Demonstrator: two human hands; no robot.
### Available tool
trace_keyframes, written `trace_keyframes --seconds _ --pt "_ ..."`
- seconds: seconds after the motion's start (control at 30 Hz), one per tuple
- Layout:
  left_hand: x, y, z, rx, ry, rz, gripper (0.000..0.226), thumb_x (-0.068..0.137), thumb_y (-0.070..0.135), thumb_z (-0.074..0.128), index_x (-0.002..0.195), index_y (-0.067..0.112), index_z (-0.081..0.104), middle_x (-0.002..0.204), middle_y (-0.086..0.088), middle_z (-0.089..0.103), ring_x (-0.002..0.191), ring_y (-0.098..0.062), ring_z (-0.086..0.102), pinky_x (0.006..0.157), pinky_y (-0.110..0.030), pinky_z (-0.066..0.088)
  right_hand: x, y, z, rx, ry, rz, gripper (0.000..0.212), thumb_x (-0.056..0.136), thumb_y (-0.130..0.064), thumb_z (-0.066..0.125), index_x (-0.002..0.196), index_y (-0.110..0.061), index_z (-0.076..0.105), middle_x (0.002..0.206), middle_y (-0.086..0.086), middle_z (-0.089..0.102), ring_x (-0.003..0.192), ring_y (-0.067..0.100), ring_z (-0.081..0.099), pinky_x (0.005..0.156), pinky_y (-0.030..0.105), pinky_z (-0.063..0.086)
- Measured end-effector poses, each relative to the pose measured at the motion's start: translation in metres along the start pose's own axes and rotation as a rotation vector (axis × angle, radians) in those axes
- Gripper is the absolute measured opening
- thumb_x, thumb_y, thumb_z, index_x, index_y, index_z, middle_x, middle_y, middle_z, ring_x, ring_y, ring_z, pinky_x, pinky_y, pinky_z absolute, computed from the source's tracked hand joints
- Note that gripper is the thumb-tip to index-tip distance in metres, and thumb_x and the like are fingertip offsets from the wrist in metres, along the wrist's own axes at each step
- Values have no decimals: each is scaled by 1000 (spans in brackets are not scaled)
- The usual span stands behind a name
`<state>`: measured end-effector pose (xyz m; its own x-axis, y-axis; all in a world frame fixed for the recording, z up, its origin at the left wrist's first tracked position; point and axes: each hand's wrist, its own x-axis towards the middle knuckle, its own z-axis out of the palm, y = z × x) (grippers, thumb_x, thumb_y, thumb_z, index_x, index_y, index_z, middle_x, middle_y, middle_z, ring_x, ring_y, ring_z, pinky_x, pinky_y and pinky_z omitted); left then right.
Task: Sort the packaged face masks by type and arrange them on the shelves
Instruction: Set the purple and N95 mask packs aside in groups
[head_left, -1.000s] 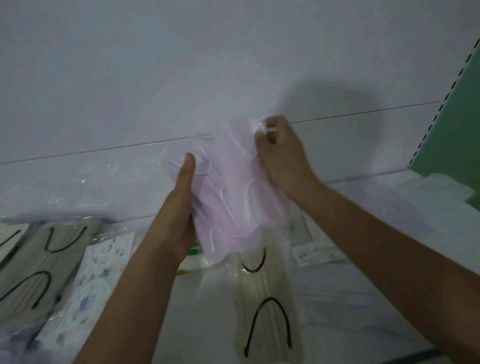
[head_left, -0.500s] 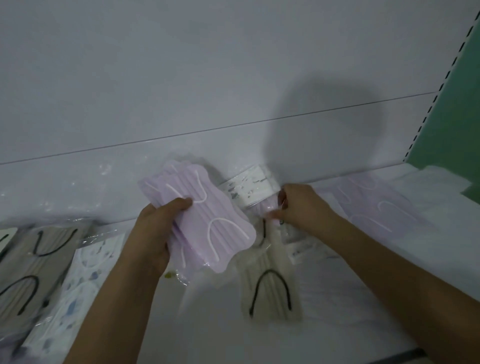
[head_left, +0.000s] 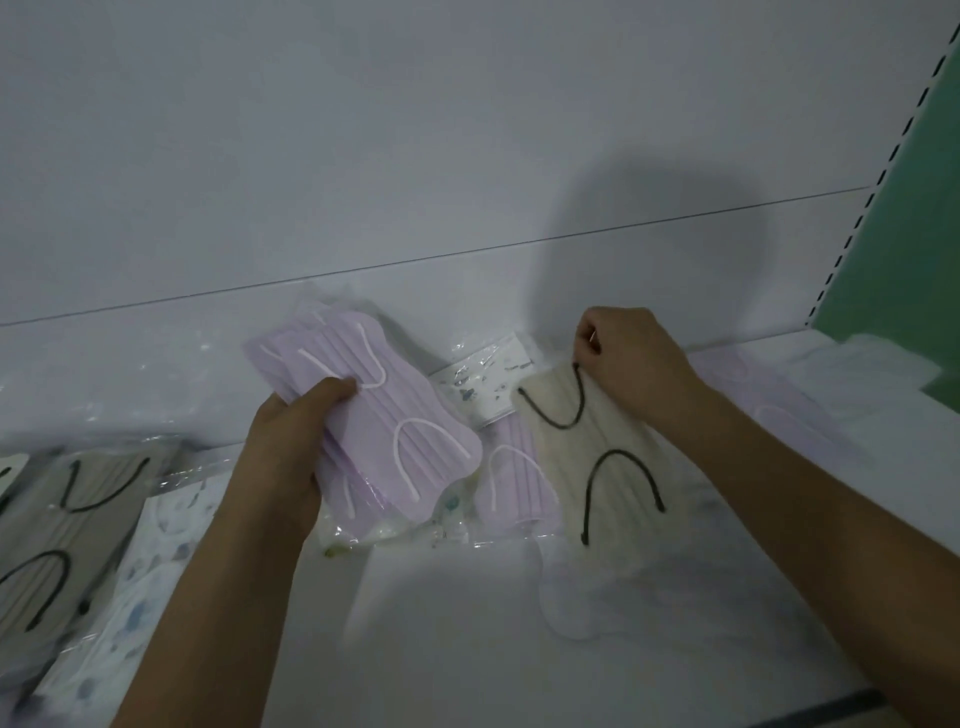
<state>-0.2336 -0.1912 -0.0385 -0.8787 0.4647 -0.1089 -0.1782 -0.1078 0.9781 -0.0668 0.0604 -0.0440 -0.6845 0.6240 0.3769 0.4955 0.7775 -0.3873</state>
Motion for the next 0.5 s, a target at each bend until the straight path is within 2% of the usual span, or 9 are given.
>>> trace_keyframes --seconds 0.07,0.17,0.23,0.27,0.3,0.33,0.37,0.43,0.5 --pt "-2 -1 1 25 8 2 62 68 25 75 127 9 65 114 -11 73 104 -30 69 86 -39 54 5 17 -1 -83 35 17 14 94 -8 49 97 -1 62 91 16 64 82 33 61 71 41 50" --pt "-2 0 -2 57 38 29 65 70 29 75 131 11 62 118 -11 71 108 -33 67 94 -46 53 9 28 -16 -296 165 1 24 92 -4 51 113 3 60 110 25 56 95 39 55 75 42 43" --pt "-1 1 -3 65 43 45 61 74 28 76 131 12 62 118 -11 71 108 -33 67 99 -49 52 -4 4 -24 -323 231 -32 30 97 -28 50 105 -2 61 103 19 56 92 35 55 73 40 45" --pt "-1 1 -2 67 39 51 56 78 26 76 131 12 62 118 -10 71 108 -33 67 99 -49 52 -15 -15 -23 -310 156 -21 43 96 -49 47 97 -8 61 94 12 57 85 29 55 70 35 45" --pt "-2 0 -1 69 34 51 54 79 24 76 130 12 62 118 -10 72 108 -32 68 99 -49 52 -26 -33 -18 -342 13 6 57 90 -69 43 88 -14 60 83 6 55 76 24 53 65 31 42" --pt "-4 0 1 70 21 48 55 78 25 76 130 13 62 118 -10 72 108 -32 68 99 -48 52 -38 -48 -10 -398 -137 33 66 80 -82 42 82 -18 58 74 0 51 69 20 50 62 28 38" --pt "-7 -1 2 69 3 39 58 75 27 76 130 13 62 118 -10 72 108 -31 68 98 -48 53 -48 -54 1 -419 -259 47 67 74 -87 45 78 -20 56 69 -4 47 66 16 48 61 27 35" --pt "-12 -3 2 70 -26 22 64 70 31 75 130 14 63 117 -9 72 107 -30 68 93 -45 54 -54 -48 13 -326 -388 64 57 73 -78 60 79 -22 54 73 -7 51 70 14 51 61 26 33" --pt "-13 -2 -2 55 -18 20 53 76 25 76 126 12 65 112 -8 74 101 -26 71 82 -37 56 -44 -32 8 -152 -373 110 37 80 -54 70 90 -21 59 86 -5 59 81 18 59 66 26 37"
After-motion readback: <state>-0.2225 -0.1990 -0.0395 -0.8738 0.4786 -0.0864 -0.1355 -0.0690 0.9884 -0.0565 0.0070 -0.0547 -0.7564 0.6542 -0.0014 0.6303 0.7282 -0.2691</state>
